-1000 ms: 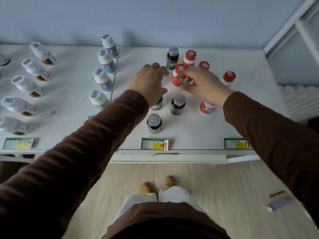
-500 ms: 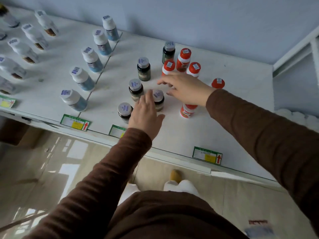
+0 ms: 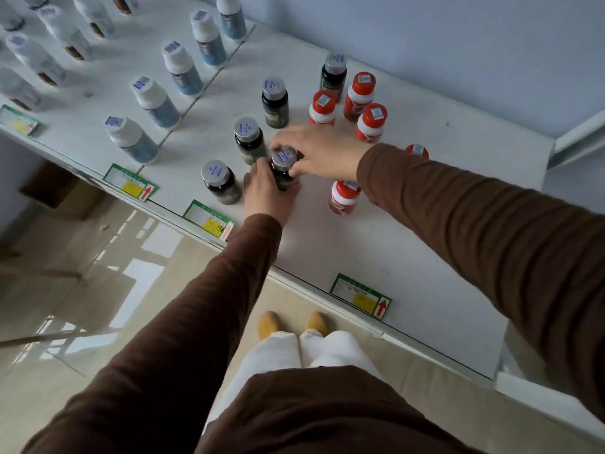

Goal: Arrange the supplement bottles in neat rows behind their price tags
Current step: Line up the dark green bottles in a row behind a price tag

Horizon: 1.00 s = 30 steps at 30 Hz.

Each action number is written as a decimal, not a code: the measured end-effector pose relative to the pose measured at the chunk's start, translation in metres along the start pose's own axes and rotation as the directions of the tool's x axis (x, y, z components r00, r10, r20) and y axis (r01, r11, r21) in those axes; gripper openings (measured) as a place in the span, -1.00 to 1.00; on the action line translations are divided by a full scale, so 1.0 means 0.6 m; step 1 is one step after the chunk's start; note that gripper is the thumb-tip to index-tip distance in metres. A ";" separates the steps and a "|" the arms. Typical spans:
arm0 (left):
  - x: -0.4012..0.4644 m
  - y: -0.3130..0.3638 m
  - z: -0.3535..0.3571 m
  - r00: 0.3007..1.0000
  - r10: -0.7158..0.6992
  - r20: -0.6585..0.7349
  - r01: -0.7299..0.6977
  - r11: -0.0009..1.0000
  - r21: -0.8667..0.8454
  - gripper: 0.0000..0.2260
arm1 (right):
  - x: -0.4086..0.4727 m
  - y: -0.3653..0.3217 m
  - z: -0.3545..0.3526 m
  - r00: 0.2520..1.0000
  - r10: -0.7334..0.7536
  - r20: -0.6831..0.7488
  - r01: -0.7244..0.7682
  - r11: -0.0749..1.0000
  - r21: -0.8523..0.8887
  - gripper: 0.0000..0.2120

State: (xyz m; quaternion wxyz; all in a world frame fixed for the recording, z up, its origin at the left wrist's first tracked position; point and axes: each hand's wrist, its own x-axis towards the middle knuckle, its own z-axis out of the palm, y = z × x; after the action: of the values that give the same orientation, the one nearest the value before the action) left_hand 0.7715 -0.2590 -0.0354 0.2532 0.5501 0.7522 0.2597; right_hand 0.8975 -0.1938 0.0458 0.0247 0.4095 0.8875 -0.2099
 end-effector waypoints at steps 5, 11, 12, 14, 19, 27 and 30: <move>-0.015 0.004 -0.024 1.000 0.003 0.026 0.006 0.941 -0.337 -0.63 | -0.018 0.022 -0.025 0.997 0.055 -0.056 -0.039 0.968 0.247 -0.62; -0.021 0.044 -0.096 0.918 0.204 0.341 0.115 0.686 -0.719 -0.70 | -0.049 0.039 -0.074 0.984 0.171 -0.054 -0.074 0.663 0.745 -0.67; -0.019 0.052 -0.105 0.888 0.236 0.396 0.157 0.653 -0.741 -0.70 | -0.052 0.038 -0.081 0.979 0.198 -0.054 -0.080 0.609 0.789 -0.65; -0.013 0.065 -0.119 0.838 0.283 0.467 0.212 0.619 -0.756 -0.70 | -0.058 0.036 -0.095 0.968 0.243 -0.061 -0.081 0.536 0.840 -0.56; 0.016 0.095 -0.139 0.778 0.356 0.517 0.194 0.646 -0.738 -0.69 | -0.065 0.031 -0.125 0.955 0.275 -0.111 -0.044 0.502 0.864 -0.56; 0.156 0.167 -0.179 0.875 0.381 0.297 -0.214 0.857 -0.470 -0.70 | -0.017 0.053 -0.198 0.882 0.319 -0.347 0.024 0.706 0.708 -0.64; 0.229 0.183 -0.185 0.851 0.464 0.248 -0.353 0.853 -0.385 -0.64 | 0.030 0.057 -0.219 0.825 0.329 -0.460 -0.050 0.853 0.520 -0.65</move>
State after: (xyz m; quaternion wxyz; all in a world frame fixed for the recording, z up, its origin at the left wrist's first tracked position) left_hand 0.7372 -0.1110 0.1066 0.4013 0.6854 0.5089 0.3320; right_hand 0.9275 -0.1097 0.1498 -0.3049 0.5330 0.7300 -0.3000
